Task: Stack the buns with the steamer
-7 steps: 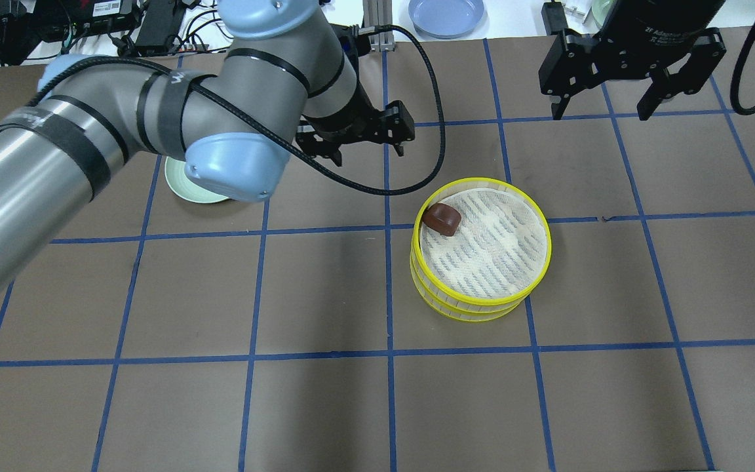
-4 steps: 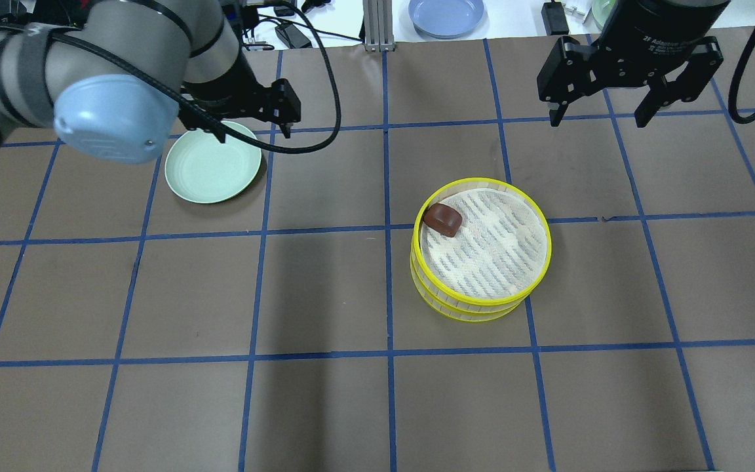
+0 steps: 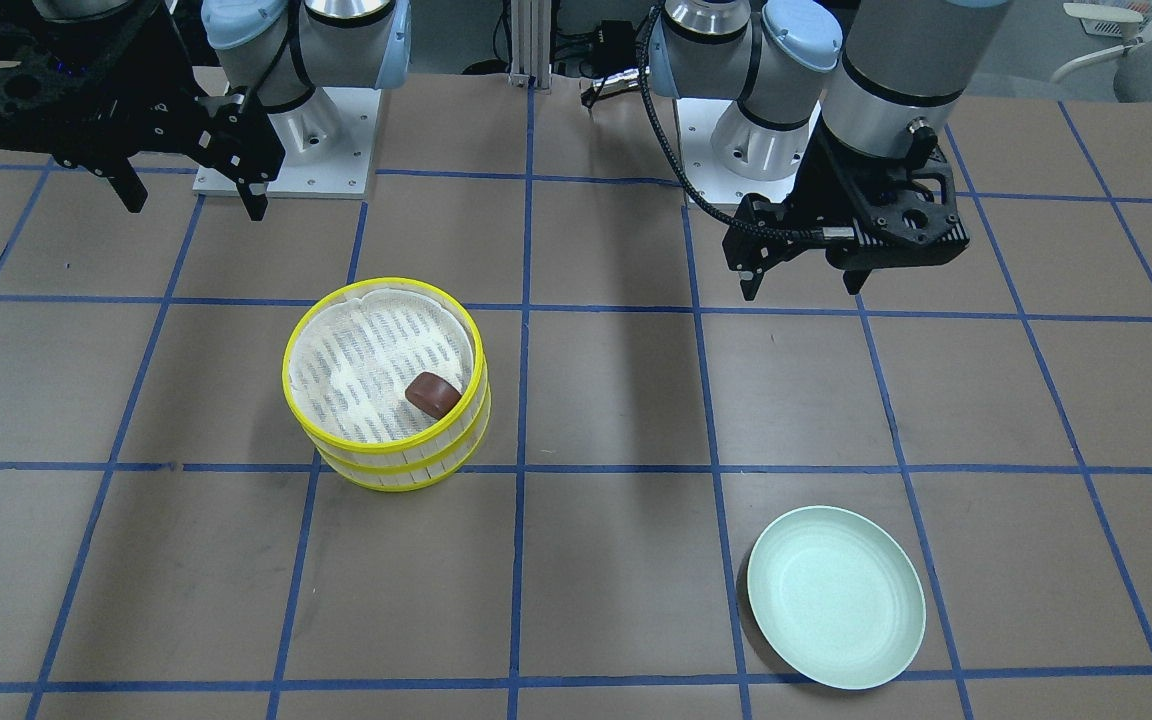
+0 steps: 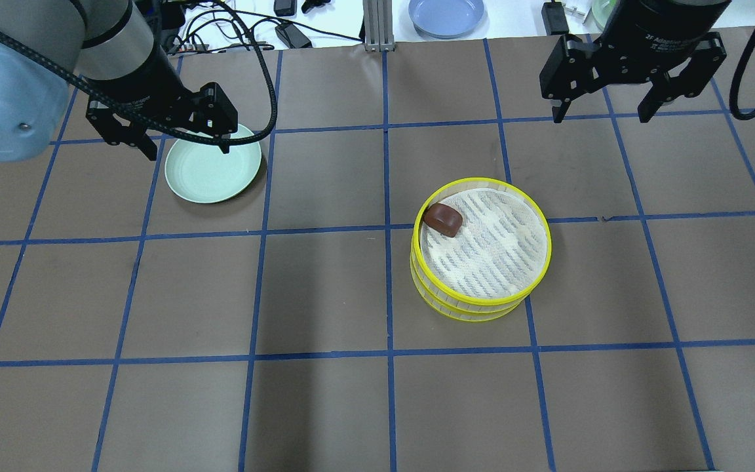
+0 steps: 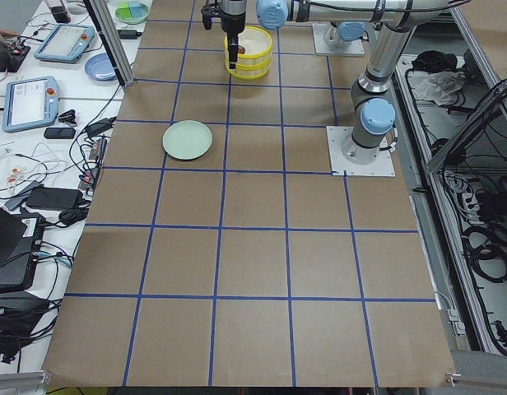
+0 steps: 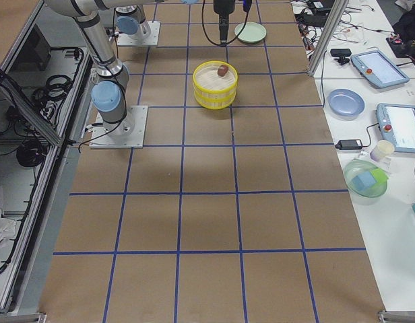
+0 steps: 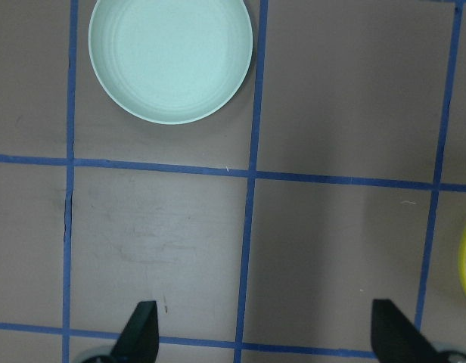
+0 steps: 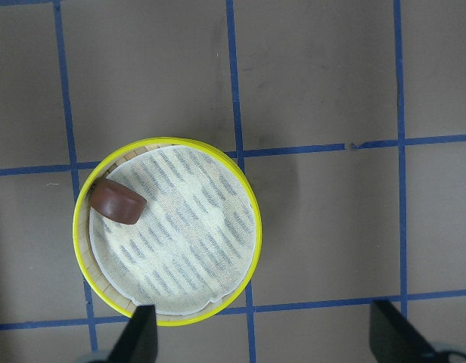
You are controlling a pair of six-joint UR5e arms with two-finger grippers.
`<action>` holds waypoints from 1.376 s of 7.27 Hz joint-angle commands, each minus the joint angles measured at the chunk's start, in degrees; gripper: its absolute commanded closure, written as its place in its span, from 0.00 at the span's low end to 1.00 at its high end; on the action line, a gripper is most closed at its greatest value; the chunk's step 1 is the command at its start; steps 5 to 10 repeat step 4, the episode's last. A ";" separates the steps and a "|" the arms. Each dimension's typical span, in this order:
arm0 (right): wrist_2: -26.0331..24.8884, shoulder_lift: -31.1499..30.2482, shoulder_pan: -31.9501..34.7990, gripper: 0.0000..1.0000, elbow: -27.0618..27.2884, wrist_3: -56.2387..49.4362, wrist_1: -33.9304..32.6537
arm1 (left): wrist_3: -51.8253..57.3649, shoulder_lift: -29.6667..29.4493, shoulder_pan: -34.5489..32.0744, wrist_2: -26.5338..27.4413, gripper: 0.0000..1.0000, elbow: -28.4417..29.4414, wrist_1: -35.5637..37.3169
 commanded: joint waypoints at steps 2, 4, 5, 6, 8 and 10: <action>-1.69 0.00 0.00 0.01 0.09 -1.12 -0.06 | 0.14 1.35 0.05 -0.11 0.00 -1.40 -1.68; -1.00 0.09 0.00 0.00 0.09 -0.43 0.03 | 0.22 1.26 0.23 -0.12 0.00 -1.58 -1.67; -1.00 0.09 0.00 0.00 0.09 -0.43 0.03 | 0.22 1.26 0.23 -0.12 0.00 -1.58 -1.67; -1.00 0.09 0.00 0.00 0.09 -0.43 0.03 | 0.22 1.26 0.23 -0.12 0.00 -1.58 -1.67; -1.00 0.09 0.00 0.00 0.09 -0.43 0.03 | 0.22 1.26 0.23 -0.12 0.00 -1.58 -1.67; -1.00 0.09 0.00 0.00 0.09 -0.43 0.03 | 0.22 1.26 0.23 -0.12 0.00 -1.58 -1.67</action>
